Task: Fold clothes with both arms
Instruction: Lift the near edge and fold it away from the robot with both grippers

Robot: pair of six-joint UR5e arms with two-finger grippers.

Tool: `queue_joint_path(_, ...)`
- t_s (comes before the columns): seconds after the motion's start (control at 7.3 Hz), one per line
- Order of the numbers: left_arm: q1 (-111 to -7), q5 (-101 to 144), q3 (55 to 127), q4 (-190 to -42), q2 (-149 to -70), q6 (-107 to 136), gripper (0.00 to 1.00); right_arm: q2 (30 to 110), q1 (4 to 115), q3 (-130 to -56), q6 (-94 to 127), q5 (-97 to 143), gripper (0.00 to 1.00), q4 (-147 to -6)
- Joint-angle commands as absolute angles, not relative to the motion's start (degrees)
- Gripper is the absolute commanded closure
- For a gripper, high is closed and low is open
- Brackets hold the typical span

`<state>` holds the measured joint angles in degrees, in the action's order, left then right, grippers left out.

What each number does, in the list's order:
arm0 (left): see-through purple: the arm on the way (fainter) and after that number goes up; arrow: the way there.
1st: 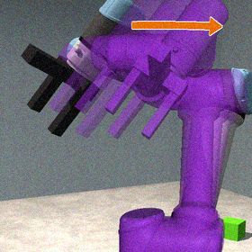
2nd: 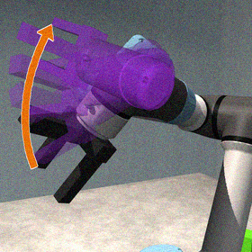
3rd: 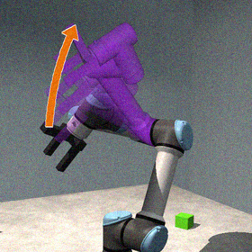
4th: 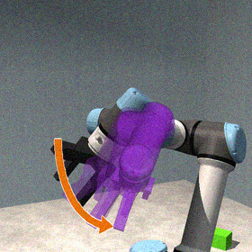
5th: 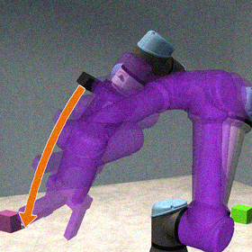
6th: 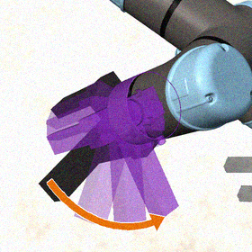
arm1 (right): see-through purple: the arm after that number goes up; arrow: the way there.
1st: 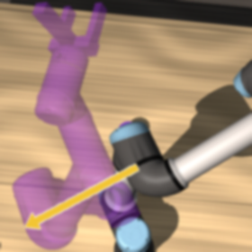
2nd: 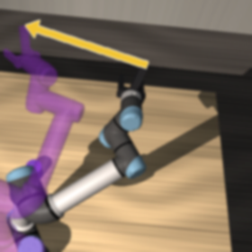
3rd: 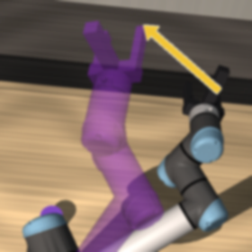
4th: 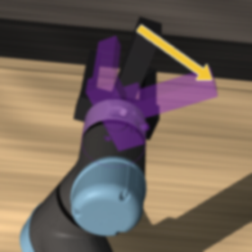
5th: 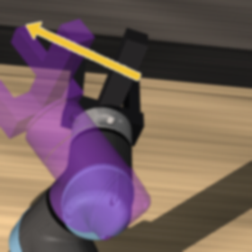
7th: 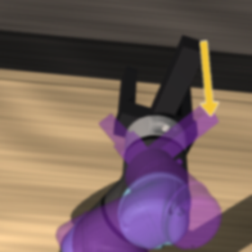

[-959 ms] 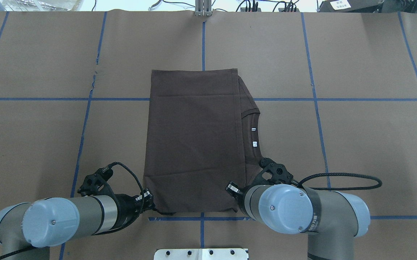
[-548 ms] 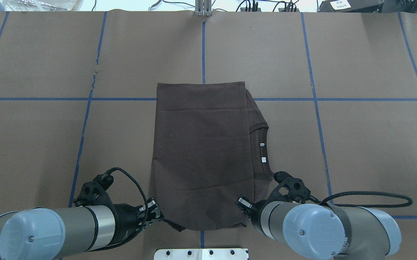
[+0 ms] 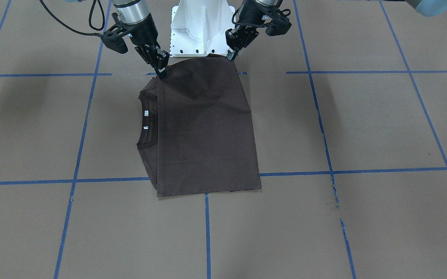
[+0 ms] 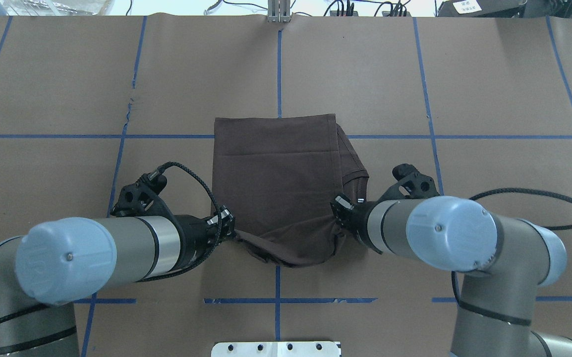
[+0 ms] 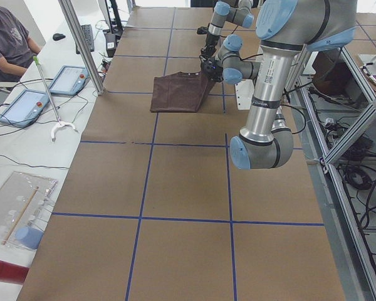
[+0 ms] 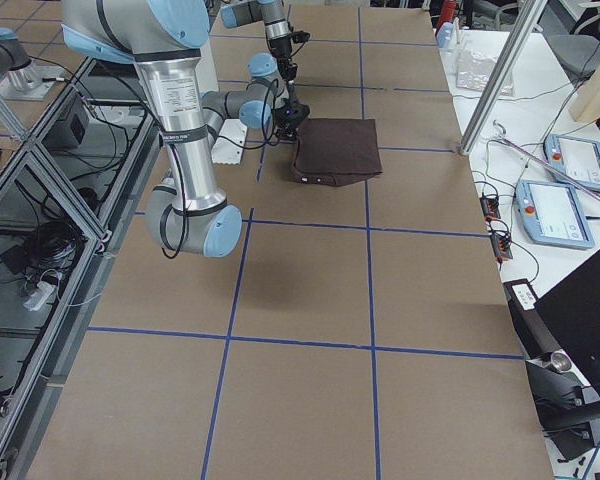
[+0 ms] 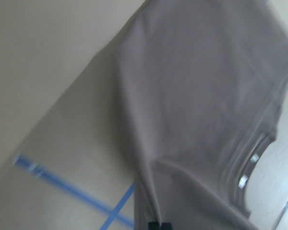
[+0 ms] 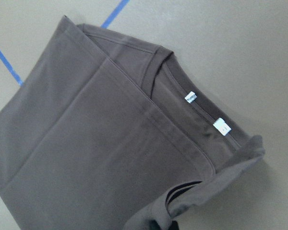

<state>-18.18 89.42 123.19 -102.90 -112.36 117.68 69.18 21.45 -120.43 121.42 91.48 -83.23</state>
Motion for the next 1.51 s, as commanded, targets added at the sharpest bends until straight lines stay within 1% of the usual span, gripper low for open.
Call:
queue_joint_path(0.0, -23.7, 89.5, 119.5, -102.5, -114.6, 112.8, 1.0, 63.0, 28.4, -112.1, 120.6, 94.9, 1.0, -83.1)
queue_joint_path(0.14, -25.9, 89.4, 115.0, -103.2, -117.0, 110.8, 1.0, 62.1, 31.1, -110.0, 118.8, 97.3, 1.0, -83.1)
queue_joint_path(0.41, -30.3, 89.3, 106.0, -103.8, -121.5, 106.0, 1.0, 56.8, 34.1, -100.6, 118.1, 98.8, 1.0, -80.7)
queue_joint_path(0.55, -32.1, 89.2, 100.2, -107.6, -123.0, 104.3, 1.0, 55.2, 36.1, -90.9, 116.2, 99.7, 1.0, -70.4)
queue_joint_path(0.69, -34.3, 89.2, 90.5, -115.5, -125.0, 101.5, 1.0, 51.0, 40.0, -80.4, 114.0, 104.4, 1.0, -62.7)
queue_joint_path(0.82, -36.9, 89.1, 80.8, -122.4, -127.9, 97.5, 0.63, 45.1, 42.3, -70.3, 107.3, 106.1, 0.45, -60.8)
queue_joint_path(0.96, -38.6, 89.3, 80.7, -123.1, -127.7, 96.2, 0.5, 41.8, 45.1, -67.0, 104.4, 106.5, 0.0, -60.4)
queue_joint_path(1.1, -38.8, 89.4, 82.0, -123.1, -127.3, 96.2, 0.5, 41.7, 47.3, -67.1, 104.0, 109.6, 0.0, -60.4)
queue_joint_path(1.37, -38.8, 89.6, 90.5, -123.0, -121.9, 96.2, 0.5, 41.2, 49.9, -67.7, 103.6, 113.3, 0.0, -60.4)
